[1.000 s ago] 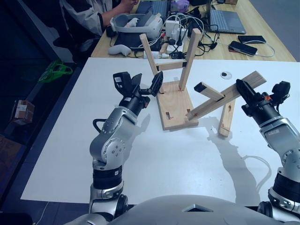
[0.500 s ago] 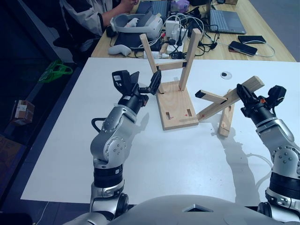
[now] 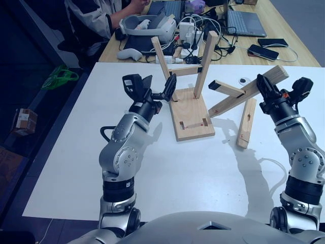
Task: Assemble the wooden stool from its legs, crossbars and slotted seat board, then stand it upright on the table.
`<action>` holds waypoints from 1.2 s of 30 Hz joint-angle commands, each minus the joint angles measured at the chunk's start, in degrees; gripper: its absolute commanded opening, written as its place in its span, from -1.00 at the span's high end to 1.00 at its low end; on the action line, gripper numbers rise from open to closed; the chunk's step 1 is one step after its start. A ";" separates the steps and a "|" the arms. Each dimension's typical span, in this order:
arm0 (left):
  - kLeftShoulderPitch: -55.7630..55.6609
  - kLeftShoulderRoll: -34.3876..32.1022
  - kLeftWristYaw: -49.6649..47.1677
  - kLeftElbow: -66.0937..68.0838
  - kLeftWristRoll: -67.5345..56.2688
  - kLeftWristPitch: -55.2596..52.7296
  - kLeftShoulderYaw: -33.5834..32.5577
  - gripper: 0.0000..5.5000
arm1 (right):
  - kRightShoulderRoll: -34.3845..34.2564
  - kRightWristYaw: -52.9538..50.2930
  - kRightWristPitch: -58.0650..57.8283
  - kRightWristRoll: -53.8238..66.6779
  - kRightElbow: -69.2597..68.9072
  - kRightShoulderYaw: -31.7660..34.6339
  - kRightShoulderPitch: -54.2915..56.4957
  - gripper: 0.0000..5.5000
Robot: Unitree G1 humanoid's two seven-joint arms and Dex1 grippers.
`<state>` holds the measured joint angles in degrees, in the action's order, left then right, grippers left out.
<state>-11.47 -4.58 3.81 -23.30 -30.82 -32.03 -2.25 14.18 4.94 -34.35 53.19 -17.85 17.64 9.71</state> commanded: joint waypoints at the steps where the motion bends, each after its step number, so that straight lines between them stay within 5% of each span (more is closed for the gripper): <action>1: -0.82 -0.07 0.07 0.62 0.80 -0.39 -0.18 -0.69 | -0.75 -0.89 -1.64 0.91 -0.68 -0.62 0.68 0.64; 36: -0.95 0.15 0.82 0.96 2.93 0.03 0.08 -0.69 | 3.40 2.68 -5.26 -11.48 -2.16 -7.45 -2.20 0.64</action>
<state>-11.71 -4.51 4.65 -22.24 -28.59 -31.89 -2.21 16.44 8.11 -36.77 43.52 -20.67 10.92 9.24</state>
